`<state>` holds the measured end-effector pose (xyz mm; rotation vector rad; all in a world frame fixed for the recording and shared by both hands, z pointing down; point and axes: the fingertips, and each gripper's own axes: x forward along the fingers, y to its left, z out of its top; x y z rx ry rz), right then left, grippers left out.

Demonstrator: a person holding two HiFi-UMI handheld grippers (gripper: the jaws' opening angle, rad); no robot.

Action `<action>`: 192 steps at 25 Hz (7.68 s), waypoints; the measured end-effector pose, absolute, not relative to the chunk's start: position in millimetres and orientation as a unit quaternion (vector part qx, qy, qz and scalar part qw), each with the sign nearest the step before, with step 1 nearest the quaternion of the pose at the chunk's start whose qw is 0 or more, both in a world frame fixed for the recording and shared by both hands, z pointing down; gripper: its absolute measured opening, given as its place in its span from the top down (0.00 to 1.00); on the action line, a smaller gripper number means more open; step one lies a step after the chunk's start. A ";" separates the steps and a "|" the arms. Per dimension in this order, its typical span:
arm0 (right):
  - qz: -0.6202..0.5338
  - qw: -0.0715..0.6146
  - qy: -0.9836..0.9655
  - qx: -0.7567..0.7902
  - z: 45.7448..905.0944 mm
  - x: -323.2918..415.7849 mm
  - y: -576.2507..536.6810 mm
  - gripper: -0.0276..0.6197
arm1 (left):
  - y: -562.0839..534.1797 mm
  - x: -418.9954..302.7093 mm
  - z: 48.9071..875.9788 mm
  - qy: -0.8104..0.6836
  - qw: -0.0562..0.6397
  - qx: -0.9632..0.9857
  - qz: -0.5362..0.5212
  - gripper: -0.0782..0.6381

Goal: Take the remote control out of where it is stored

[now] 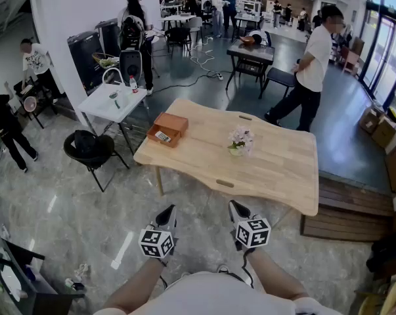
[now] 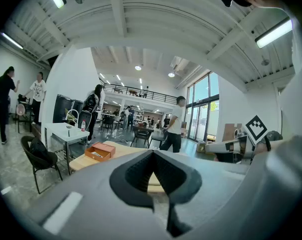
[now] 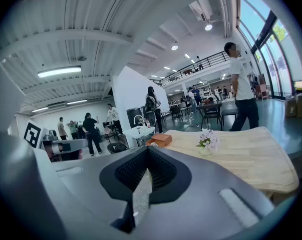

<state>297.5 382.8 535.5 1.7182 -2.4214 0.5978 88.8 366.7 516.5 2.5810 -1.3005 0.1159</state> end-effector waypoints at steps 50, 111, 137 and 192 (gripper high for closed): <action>0.178 0.067 -0.803 0.565 526.1 171.9 395.3 0.92 | 387.0 -41.2 532.0 -0.458 0.141 0.877 0.035 0.89; 0.213 0.073 -0.864 0.451 560.4 106.0 -141.8 0.92 | -120.4 -90.3 526.7 -0.556 0.142 0.819 0.021 0.89; 0.198 0.073 -0.821 0.531 538.4 14.0 -288.0 0.91 | -292.5 -182.4 527.3 -0.476 0.157 0.865 0.021 0.89; 0.283 0.541 -0.725 0.318 933.6 3.8 -338.9 0.54 | -273.6 -191.9 741.5 -0.562 0.358 0.739 0.097 0.89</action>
